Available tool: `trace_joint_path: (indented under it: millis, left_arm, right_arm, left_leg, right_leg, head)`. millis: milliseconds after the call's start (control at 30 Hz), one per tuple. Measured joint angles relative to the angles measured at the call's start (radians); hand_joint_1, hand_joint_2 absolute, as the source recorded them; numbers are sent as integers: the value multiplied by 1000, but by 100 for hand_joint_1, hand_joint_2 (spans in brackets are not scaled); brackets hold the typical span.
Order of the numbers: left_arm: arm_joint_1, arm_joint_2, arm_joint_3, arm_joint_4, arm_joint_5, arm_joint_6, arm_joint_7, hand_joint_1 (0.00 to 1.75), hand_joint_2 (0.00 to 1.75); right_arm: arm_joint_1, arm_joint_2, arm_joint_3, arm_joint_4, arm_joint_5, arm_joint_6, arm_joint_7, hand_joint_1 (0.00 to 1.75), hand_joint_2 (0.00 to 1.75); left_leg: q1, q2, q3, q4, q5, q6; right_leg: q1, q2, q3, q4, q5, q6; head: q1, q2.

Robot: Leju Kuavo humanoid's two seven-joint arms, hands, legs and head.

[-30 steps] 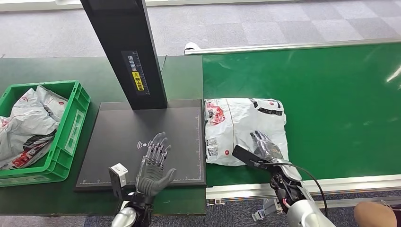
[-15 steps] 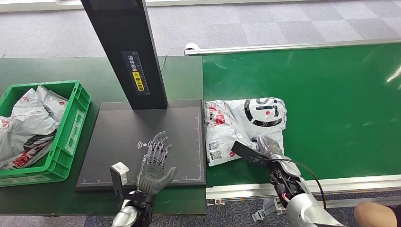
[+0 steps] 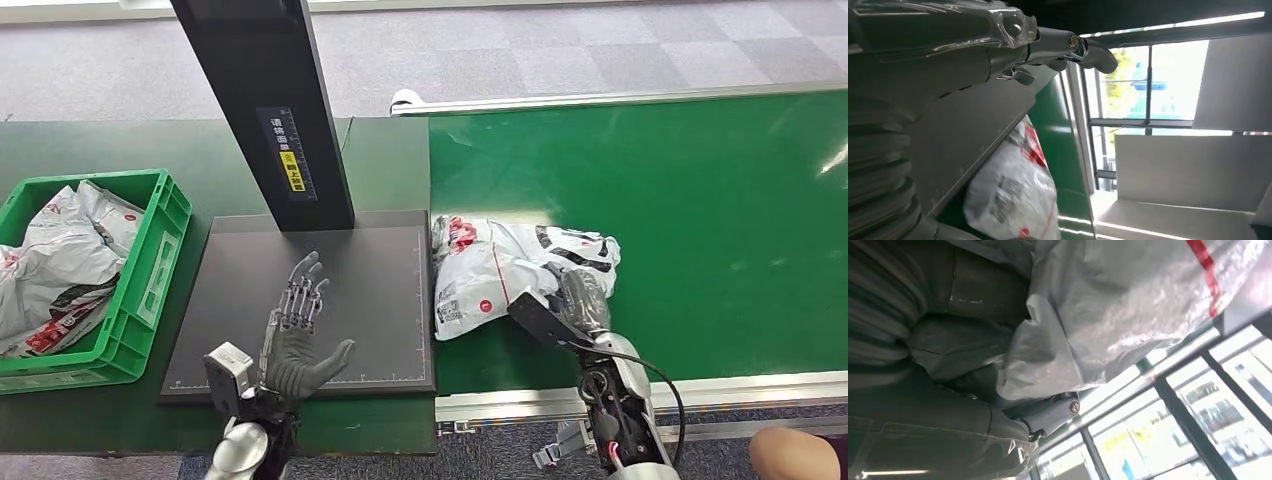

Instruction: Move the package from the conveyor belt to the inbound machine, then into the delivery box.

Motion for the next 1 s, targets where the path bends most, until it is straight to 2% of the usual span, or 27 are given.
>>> trace_joint_path:
  millis: [167, 333, 500, 700, 833, 1000]
  left_arm:
    - [-46, 50, 51, -77, -116, 16, -13, 0, 175]
    - [-98, 101, 105, -87, -142, 41, -33, 0, 175]
    - [-125, 142, 164, -88, -143, 62, -36, 0, 175]
    - [-134, 174, 215, -88, -128, 83, -43, 0, 175]
    - [-145, 198, 258, -74, -95, 96, -54, 0, 175]
    - [-148, 223, 307, -43, -94, 94, -54, 0, 175]
  right_arm:
    - [123, -43, 2, -350, -64, 43, -9, 173, 175]
    - [106, -117, 15, -477, -108, 138, -15, 172, 175]
    - [11, -185, 71, -472, -118, 181, -8, 173, 175]
    - [-112, -206, 156, -423, -102, 220, 21, 175, 175]
    - [-246, -184, 261, -301, -78, 287, 38, 175, 175]
    - [-380, -100, 421, -97, -66, 314, 42, 175, 175]
  left_leg:
    - [0, 1, -1, 0, 0, 0]
    - [-1, 3, 1, 0, 1, 0]
    - [0, 3, 1, 0, 2, 0]
    - [0, 2, -1, 0, 2, 0]
    - [0, 6, 0, 0, 2, 0]
    - [1, 4, 1, 0, 3, -2]
  right_leg:
    - [-1, 0, 0, 0, 0, 0]
    - [-1, 0, 2, 0, 1, 0]
    - [-1, 1, 2, 0, 1, 0]
    - [0, 0, 1, 1, 1, 0]
    - [0, 3, 0, 2, 1, -1]
    - [1, 2, 0, 2, 1, -1]
  head:
    - [0, 0]
    - [0, 0]
    - [0, 0]
    - [0, 0]
    - [0, 0]
    - [0, 0]
